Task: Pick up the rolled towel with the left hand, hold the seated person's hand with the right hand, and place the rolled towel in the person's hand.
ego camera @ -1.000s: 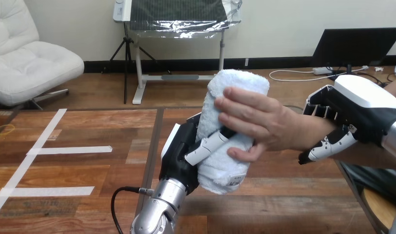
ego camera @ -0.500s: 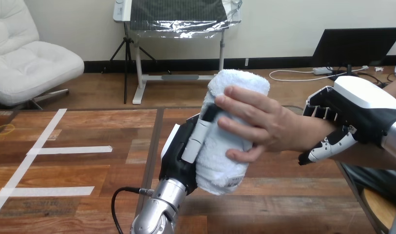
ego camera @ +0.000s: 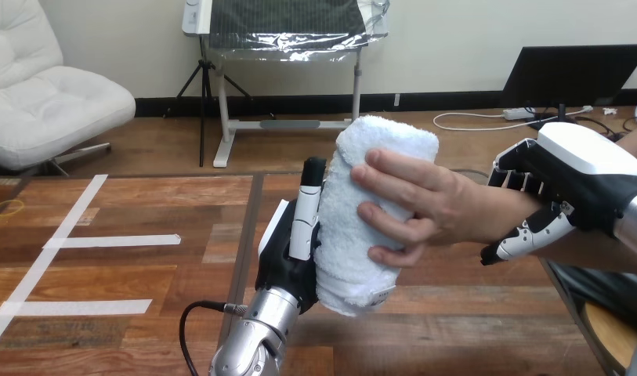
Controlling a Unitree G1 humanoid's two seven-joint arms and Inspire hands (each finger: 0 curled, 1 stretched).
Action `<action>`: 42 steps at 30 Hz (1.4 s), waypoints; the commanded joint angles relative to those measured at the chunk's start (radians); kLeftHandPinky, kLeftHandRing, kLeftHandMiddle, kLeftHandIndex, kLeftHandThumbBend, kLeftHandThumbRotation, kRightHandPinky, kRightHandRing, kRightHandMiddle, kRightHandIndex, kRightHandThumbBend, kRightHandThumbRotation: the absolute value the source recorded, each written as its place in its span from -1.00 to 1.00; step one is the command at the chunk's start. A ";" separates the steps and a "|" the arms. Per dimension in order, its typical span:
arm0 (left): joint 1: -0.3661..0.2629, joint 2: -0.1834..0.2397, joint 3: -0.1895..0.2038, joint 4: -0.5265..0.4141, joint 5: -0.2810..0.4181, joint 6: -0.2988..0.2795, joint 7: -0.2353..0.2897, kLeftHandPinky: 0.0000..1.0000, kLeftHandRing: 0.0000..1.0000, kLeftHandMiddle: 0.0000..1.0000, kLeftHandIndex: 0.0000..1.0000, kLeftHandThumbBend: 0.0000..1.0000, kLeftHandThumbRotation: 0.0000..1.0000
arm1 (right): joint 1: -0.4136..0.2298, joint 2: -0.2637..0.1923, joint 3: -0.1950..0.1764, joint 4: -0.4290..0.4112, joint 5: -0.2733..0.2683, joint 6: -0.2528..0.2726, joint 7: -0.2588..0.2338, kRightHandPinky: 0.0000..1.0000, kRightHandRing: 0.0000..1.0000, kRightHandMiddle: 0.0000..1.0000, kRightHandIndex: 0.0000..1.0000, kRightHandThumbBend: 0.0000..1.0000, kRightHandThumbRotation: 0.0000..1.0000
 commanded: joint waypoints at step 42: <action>0.011 -0.129 0.009 -0.067 0.126 -0.101 0.079 0.68 0.65 0.64 0.63 0.89 1.00 | -0.032 -0.037 -0.017 -0.058 0.014 0.021 0.076 0.09 0.47 0.51 0.54 1.00 0.30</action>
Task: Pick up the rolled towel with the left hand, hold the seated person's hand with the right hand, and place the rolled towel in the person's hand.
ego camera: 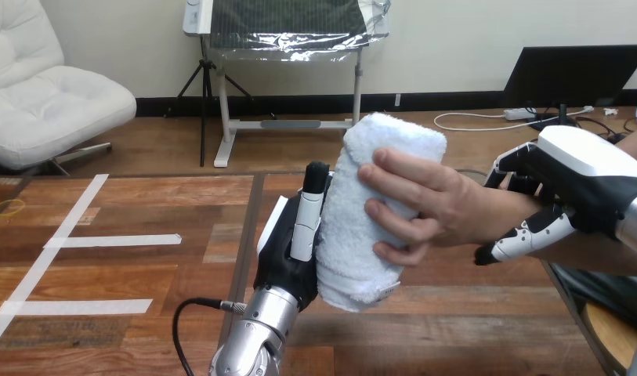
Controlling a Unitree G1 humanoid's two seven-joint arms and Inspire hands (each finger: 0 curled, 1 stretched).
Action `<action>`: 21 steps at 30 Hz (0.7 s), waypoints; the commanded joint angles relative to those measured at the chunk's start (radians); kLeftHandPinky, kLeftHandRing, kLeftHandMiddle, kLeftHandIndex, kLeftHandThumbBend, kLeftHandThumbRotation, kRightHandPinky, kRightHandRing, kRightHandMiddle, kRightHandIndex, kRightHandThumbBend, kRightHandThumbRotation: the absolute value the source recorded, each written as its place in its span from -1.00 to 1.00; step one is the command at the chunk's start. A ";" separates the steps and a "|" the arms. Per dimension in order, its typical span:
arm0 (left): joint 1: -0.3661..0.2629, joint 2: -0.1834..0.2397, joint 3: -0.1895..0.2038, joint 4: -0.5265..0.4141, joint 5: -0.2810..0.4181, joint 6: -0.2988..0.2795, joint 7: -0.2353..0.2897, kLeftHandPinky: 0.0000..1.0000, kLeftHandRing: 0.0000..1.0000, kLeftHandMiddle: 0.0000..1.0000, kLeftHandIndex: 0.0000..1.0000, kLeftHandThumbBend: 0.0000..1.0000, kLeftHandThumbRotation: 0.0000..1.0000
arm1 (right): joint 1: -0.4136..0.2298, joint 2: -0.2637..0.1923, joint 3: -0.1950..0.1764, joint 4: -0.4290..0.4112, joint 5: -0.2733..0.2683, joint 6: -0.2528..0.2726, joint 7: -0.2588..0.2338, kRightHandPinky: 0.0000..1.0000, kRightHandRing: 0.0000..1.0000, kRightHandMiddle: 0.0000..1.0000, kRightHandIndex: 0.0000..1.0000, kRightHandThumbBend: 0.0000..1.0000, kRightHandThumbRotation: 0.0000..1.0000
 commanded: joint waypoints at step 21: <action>0.004 -0.105 0.043 -0.091 0.029 -0.030 0.081 1.00 1.00 1.00 0.99 0.93 1.00 | 0.015 -0.002 -0.071 -0.106 0.081 0.000 0.009 0.86 0.91 0.91 0.95 1.00 0.70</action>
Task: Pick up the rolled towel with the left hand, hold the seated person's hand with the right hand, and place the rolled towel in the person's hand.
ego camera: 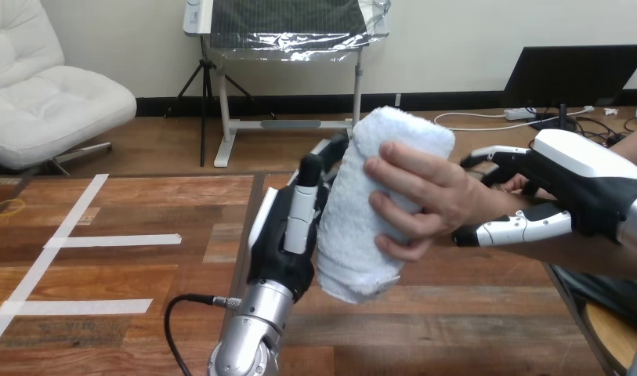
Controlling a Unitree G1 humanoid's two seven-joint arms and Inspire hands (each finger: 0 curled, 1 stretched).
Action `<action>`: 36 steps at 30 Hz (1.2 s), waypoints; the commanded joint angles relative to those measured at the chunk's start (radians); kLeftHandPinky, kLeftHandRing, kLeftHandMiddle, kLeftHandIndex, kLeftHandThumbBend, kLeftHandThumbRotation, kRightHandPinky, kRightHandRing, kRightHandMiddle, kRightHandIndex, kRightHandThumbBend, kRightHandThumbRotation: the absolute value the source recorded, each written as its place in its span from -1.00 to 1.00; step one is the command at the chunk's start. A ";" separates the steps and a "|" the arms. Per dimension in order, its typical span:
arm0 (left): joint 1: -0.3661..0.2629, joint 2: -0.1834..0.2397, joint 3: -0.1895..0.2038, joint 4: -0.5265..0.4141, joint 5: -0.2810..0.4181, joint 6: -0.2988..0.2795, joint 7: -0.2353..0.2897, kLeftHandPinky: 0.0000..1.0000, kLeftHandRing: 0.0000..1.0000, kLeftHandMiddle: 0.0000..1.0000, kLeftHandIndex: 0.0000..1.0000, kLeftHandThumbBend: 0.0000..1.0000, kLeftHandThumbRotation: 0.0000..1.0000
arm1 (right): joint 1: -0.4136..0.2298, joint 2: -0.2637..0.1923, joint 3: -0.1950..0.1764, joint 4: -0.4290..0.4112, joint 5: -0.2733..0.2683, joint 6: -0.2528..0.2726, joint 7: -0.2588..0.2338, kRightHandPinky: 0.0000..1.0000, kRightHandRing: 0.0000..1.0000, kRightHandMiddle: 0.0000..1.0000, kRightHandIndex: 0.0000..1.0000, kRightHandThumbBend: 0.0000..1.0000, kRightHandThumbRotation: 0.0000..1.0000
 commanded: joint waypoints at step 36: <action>0.101 -0.047 0.056 -0.263 0.012 -0.031 0.063 1.00 1.00 1.00 1.00 0.89 1.00 | 0.151 0.135 -0.221 -0.183 0.250 -0.108 -0.211 0.69 1.00 1.00 1.00 1.00 1.00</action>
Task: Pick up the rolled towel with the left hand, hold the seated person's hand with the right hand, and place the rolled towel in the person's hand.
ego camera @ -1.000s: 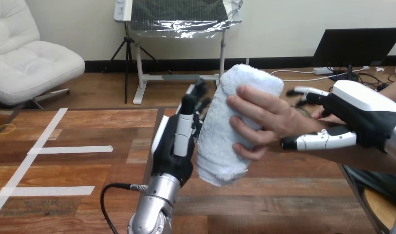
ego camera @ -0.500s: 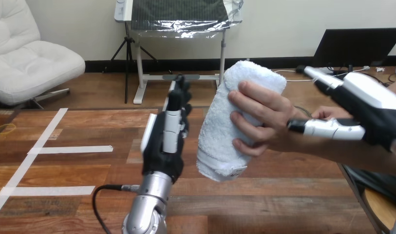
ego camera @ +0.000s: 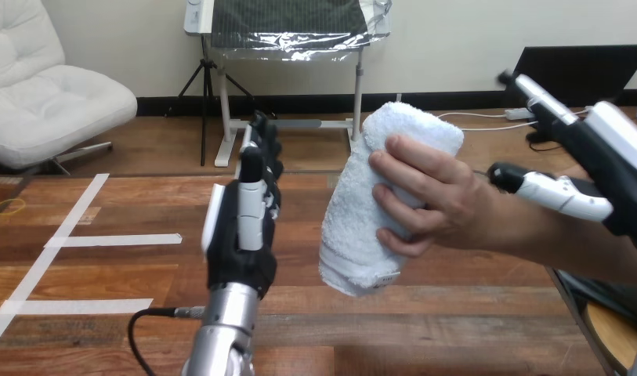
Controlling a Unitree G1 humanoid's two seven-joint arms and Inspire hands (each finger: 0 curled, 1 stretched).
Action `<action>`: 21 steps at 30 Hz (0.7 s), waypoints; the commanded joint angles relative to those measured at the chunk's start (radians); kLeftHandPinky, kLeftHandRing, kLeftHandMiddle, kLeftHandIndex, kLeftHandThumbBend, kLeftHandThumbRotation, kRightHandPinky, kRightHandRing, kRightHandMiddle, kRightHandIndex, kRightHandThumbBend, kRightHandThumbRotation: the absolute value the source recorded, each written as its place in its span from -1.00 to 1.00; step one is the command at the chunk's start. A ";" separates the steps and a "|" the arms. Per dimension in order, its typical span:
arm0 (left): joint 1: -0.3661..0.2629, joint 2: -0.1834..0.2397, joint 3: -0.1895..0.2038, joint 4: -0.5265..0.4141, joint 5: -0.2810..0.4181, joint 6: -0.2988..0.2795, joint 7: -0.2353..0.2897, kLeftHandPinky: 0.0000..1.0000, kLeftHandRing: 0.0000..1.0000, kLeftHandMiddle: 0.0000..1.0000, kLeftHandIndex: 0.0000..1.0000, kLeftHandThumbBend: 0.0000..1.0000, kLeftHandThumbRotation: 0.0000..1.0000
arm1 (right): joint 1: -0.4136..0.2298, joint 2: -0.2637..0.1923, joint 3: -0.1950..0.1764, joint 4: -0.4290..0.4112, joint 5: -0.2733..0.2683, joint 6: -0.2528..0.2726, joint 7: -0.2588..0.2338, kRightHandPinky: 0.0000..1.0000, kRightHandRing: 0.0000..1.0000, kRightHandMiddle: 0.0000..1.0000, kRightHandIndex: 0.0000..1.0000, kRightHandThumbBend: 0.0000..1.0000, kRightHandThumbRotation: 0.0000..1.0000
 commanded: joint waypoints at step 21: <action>0.242 0.078 0.042 -0.545 -0.104 -0.046 -0.184 0.48 0.68 0.77 0.74 0.89 0.83 | 0.280 0.361 -0.072 -0.421 0.207 -0.251 -0.230 0.86 0.93 0.92 0.91 1.00 1.00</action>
